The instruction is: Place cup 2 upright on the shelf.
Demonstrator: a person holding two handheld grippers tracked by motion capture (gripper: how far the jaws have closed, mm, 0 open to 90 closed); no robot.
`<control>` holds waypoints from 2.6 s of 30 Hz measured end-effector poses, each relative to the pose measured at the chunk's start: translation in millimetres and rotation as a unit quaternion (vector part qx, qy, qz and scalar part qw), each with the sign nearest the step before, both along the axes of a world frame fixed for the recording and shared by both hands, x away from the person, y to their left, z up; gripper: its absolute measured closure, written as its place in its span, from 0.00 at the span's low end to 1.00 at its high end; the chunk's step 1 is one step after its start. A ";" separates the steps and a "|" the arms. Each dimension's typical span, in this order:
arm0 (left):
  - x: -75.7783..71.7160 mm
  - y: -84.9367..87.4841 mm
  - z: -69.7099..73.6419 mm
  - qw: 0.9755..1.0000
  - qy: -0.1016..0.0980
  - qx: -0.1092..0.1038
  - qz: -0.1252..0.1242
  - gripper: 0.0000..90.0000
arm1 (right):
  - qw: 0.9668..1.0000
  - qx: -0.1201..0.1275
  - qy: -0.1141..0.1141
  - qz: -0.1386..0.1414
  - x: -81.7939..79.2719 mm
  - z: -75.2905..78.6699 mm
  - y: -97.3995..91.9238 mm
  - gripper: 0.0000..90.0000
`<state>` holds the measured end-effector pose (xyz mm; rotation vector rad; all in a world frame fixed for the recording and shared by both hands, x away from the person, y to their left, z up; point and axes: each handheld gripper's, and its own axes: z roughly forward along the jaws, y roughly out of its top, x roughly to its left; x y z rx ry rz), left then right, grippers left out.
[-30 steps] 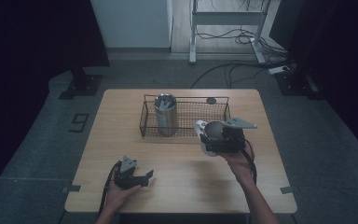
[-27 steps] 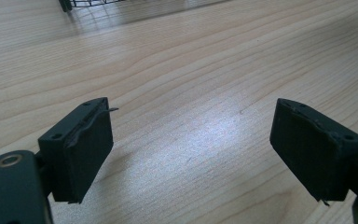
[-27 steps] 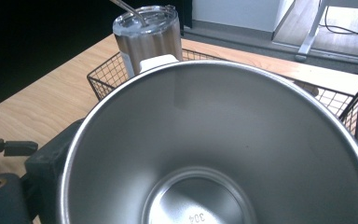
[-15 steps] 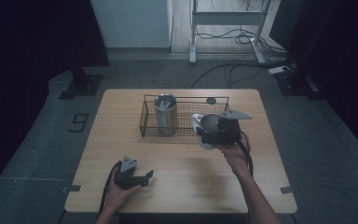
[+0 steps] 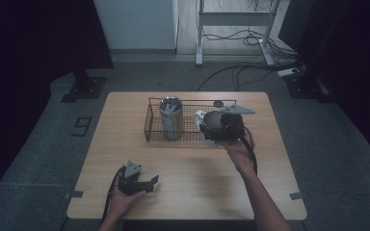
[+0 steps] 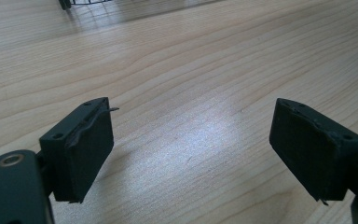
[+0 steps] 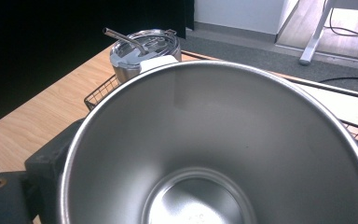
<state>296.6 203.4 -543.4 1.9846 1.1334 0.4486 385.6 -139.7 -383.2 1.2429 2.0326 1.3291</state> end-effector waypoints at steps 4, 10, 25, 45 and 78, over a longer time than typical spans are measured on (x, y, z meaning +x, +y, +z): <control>0.0 -0.1 0.0 1.000 0.000 0.001 0.000 0.15 | 1.000 0.002 0.003 0.002 4.7 0.1 2.2 0.06; -0.1 -0.3 -0.1 1.000 -0.001 0.001 -0.001 0.16 | 1.000 0.000 0.006 0.002 10.8 0.9 5.6 0.06; -0.2 -0.6 -0.1 1.000 -0.001 0.004 -0.002 0.16 | 1.000 0.001 0.015 0.000 29.4 -1.3 11.8 0.06; -0.5 -1.8 -0.2 1.000 -0.002 0.009 -0.002 0.16 | 1.000 0.002 0.022 -0.010 53.4 -4.2 18.1 0.06; -1.1 -5.0 -0.3 1.000 -0.002 0.024 -0.004 0.16 | 0.999 -0.008 0.026 -0.036 90.5 -8.6 17.0 0.06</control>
